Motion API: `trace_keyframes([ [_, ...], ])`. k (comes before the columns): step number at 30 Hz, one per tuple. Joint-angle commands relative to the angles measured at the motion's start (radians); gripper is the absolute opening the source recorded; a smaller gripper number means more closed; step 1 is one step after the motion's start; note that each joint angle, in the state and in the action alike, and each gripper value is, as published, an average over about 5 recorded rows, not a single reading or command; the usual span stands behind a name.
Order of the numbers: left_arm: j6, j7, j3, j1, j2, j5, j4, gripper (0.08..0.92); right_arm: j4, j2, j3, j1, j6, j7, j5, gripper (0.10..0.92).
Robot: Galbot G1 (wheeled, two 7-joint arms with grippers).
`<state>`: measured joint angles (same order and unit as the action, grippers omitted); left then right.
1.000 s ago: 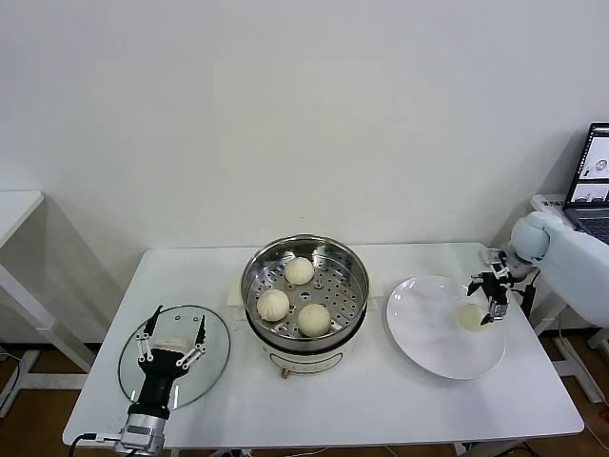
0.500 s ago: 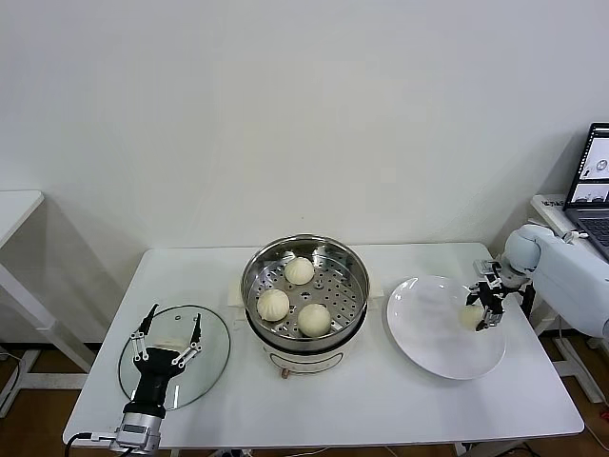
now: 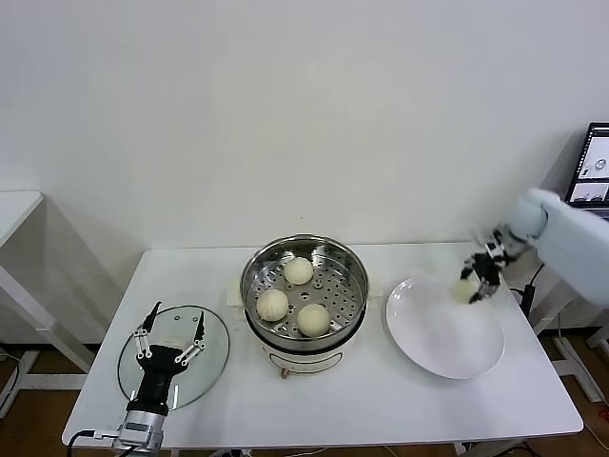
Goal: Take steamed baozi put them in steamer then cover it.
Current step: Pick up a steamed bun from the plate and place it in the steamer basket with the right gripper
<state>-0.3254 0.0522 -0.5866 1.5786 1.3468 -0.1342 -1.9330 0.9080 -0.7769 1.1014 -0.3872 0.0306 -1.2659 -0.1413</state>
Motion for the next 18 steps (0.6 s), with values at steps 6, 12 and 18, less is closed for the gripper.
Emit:
trace_keyframes([
  [6,-0.001,0.0,0.003,0.005,-0.001,-0.001,-0.009,0.823,0.332,-0.215,0.329,-0.439,-0.16,-0.035,-0.429,0.662],
  [12,-0.003,0.0,0.0,0.006,-0.001,-0.002,-0.009,0.823,0.354,-0.315,0.382,-0.432,-0.206,0.014,-0.457,0.662],
  [18,-0.007,0.0,0.006,0.0,0.003,-0.003,0.001,0.823,0.322,-0.384,0.399,-0.373,-0.215,0.062,-0.418,0.662],
])
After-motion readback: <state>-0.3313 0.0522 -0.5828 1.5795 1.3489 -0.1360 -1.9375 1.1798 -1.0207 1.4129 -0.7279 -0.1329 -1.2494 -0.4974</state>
